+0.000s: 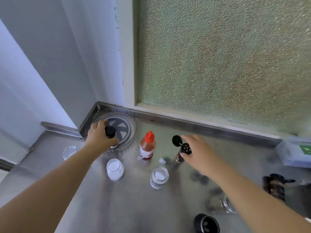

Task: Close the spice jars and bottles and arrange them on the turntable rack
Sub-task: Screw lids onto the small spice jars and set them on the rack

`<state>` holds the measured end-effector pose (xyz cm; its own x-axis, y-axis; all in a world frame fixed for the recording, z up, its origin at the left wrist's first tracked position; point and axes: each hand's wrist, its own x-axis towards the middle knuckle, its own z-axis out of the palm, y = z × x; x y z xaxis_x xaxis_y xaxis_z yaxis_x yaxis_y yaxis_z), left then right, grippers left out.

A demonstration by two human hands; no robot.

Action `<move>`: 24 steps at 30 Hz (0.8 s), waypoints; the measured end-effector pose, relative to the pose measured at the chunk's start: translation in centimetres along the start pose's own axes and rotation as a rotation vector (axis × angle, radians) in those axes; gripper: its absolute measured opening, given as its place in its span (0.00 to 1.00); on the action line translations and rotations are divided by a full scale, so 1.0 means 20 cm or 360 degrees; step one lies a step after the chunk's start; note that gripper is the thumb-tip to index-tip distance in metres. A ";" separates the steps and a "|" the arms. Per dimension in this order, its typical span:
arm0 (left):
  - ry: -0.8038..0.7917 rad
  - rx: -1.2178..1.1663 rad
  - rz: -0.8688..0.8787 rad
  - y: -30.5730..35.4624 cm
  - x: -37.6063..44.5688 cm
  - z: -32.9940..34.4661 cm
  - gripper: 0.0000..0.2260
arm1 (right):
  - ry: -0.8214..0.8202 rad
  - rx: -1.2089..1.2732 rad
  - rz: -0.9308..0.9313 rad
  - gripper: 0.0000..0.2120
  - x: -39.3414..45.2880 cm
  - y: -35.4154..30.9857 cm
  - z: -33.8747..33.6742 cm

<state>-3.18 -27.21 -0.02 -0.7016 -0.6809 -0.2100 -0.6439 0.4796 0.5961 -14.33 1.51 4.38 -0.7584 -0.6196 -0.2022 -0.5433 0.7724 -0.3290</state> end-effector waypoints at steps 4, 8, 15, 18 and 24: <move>0.0348 0.0253 0.0519 0.15 -0.11 -0.03 0.29 | -0.0065 -0.0161 0.0151 0.23 0.12 0.06 0.07; 0.0273 0.0224 0.1008 0.32 -0.27 0.03 0.20 | -0.0085 -0.0058 0.0128 0.03 0.15 0.07 0.12; -0.0324 0.0042 0.0946 0.61 -0.52 0.29 0.19 | 0.0157 0.0206 0.0052 0.05 -0.03 0.05 -0.11; -0.0453 -0.0018 0.0881 0.72 -0.56 0.41 0.26 | 0.0265 0.0359 0.0052 0.09 -0.14 0.07 -0.27; -0.0501 -0.0325 0.0963 0.96 -0.74 0.50 0.19 | 0.0315 0.0470 0.0083 0.08 -0.35 0.14 -0.41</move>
<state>-8.24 -2.50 6.82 -0.9926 -0.1208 0.0079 -0.0653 0.5888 0.8056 -13.47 9.23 12.40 -0.8530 -0.5193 -0.0528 -0.3967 0.7106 -0.5811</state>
